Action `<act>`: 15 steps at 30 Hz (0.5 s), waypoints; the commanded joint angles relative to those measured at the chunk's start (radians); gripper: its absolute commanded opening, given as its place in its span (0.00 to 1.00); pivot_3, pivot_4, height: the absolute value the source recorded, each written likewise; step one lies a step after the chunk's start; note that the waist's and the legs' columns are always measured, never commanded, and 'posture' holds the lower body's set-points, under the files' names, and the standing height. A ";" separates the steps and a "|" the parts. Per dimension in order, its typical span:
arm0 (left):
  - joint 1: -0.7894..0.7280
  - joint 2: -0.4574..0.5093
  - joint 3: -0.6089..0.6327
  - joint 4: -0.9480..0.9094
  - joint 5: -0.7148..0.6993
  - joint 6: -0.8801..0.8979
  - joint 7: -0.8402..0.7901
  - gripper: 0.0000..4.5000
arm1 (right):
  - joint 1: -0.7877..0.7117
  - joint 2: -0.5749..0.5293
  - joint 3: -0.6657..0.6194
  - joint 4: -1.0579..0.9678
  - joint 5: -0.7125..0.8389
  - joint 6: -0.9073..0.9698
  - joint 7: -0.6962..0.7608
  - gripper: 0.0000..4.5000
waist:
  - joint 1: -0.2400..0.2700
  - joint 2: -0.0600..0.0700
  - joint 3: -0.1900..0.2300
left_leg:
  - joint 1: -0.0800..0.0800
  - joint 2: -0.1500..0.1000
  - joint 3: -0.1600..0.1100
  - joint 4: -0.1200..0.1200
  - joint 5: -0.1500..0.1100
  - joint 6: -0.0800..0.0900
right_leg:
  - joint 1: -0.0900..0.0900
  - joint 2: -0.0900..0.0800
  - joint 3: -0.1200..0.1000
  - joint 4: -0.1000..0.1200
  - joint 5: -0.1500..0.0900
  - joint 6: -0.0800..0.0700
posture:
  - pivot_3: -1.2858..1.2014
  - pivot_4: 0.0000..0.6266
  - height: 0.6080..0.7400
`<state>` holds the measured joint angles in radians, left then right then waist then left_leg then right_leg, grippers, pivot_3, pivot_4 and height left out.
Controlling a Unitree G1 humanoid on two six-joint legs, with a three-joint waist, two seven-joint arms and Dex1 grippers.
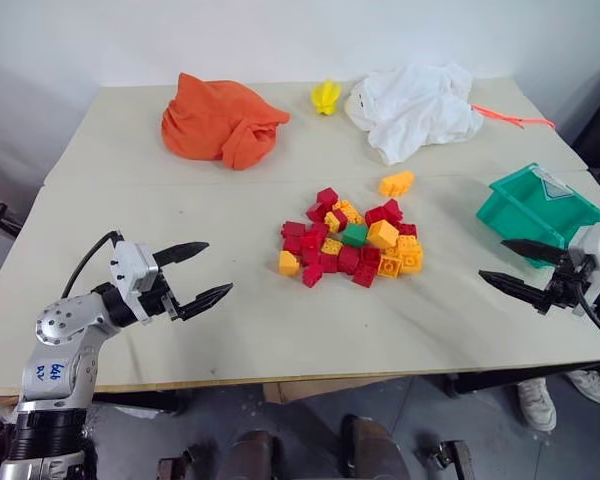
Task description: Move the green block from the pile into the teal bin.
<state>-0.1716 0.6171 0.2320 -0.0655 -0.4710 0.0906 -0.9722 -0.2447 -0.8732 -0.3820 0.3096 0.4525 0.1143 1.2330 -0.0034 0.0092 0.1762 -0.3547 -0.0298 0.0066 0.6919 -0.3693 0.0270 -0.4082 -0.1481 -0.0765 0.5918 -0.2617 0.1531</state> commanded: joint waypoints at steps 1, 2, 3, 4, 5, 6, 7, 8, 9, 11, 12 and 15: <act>-0.016 0.008 0.005 -0.013 -0.014 -0.005 -0.008 1.00 | -0.016 -0.017 -0.010 -0.086 0.040 0.052 -0.012 0.99 | 0.002 0.000 0.000 | 0.000 0.000 0.000 0.000 0.000 0.000 | 0.000 0.000 0.000 0.000 0.000 0.000 | 0.52 0.24 1.00; -0.019 0.007 0.002 -0.011 -0.012 -0.006 -0.010 1.00 | -0.035 -0.015 0.006 -0.112 0.046 0.081 -0.021 0.99 | 0.003 0.000 0.000 | 0.000 0.000 0.000 0.000 0.000 0.000 | 0.000 0.000 0.000 0.000 0.000 0.000 | 0.52 0.24 1.00; -0.024 0.006 -0.001 -0.008 -0.010 -0.006 -0.011 1.00 | -0.070 -0.010 0.035 -0.145 0.051 0.125 -0.036 0.99 | 0.003 0.000 0.000 | 0.000 0.000 0.000 0.000 0.000 0.000 | 0.000 0.000 0.000 0.000 0.000 0.000 | 0.52 0.24 1.00; -0.028 0.005 -0.004 -0.005 -0.007 -0.007 -0.012 1.00 | -0.111 -0.006 0.070 -0.181 0.057 0.176 -0.051 0.99 | 0.001 0.000 0.000 | 0.000 0.000 0.000 0.001 0.000 0.000 | 0.000 0.000 0.000 0.000 0.000 0.000 | 0.52 0.24 1.00; -0.033 0.003 -0.007 -0.002 -0.005 -0.007 -0.011 1.00 | -0.158 -0.002 0.106 -0.206 0.052 0.229 -0.077 0.99 | -0.001 0.000 0.000 | 0.000 0.000 0.000 0.001 0.000 0.000 | 0.000 -0.001 0.000 0.000 0.000 0.000 | 0.52 0.24 1.00; -0.038 0.002 -0.011 0.002 -0.003 -0.008 -0.010 1.00 | -0.204 0.000 0.143 -0.220 0.035 0.288 -0.112 0.99 | -0.002 0.001 0.000 | 0.000 0.000 0.000 0.001 0.000 0.000 | 0.000 0.000 0.000 0.000 0.001 -0.001 | 0.52 0.24 1.00; -0.042 0.000 -0.016 0.004 -0.001 -0.009 -0.008 1.00 | -0.259 -0.003 0.198 -0.226 -0.001 0.359 -0.149 0.99 | -0.003 0.001 0.000 | 0.000 0.001 0.000 0.002 0.000 0.000 | -0.001 0.000 0.000 0.000 0.001 -0.001 | 0.52 0.24 1.00; -0.045 -0.002 -0.019 0.007 0.001 -0.010 -0.007 1.00 | -0.296 -0.006 0.236 -0.228 -0.026 0.408 -0.176 0.99 | -0.001 0.001 0.000 | 0.000 0.002 0.000 0.002 0.000 -0.001 | -0.001 0.000 0.000 0.001 0.001 -0.001 | 0.52 0.24 1.00; -0.049 -0.005 -0.025 0.008 0.003 -0.011 -0.006 1.00 | -0.360 0.004 0.295 -0.227 -0.048 0.460 -0.182 0.99 | 0.000 0.001 0.000 | -0.001 0.002 -0.001 0.002 0.000 -0.001 | -0.001 0.000 0.000 0.001 0.001 -0.002 | 0.52 0.24 1.00; -0.057 -0.013 -0.038 0.012 0.006 -0.011 -0.005 1.00 | -0.481 0.029 0.416 -0.218 -0.085 0.565 -0.171 0.99 | 0.001 0.001 0.000 | -0.001 0.002 -0.001 0.002 -0.001 -0.001 | -0.002 0.000 -0.001 0.000 0.001 -0.002 | 0.52 0.24 1.00; -0.062 -0.016 -0.045 0.014 0.008 -0.012 -0.007 1.00 | -0.532 0.047 0.464 -0.203 -0.106 0.597 -0.171 0.99 | 0.001 0.001 0.000 | -0.002 0.002 -0.002 0.002 -0.001 -0.001 | -0.003 0.000 -0.001 0.000 0.001 -0.002 | 0.52 0.24 1.00; -0.075 -0.021 -0.061 0.024 0.012 -0.017 -0.010 1.00 | -0.668 0.123 0.588 -0.129 -0.163 0.683 -0.176 0.99 | 0.002 0.001 0.000 | -0.005 0.001 -0.003 0.002 -0.001 -0.001 | -0.004 0.000 -0.003 -0.001 0.001 -0.002 | 0.52 0.24 1.00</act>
<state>-0.2325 0.5972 0.1733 -0.0275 -0.4624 0.0878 -0.9785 -0.8666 -0.7643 0.1633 0.1585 0.3233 0.7508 1.0567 -0.0017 0.0098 0.1764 -0.3605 -0.0291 0.0031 0.6941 -0.3699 0.0258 -0.4129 -0.1481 -0.0795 0.5913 -0.2605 0.1513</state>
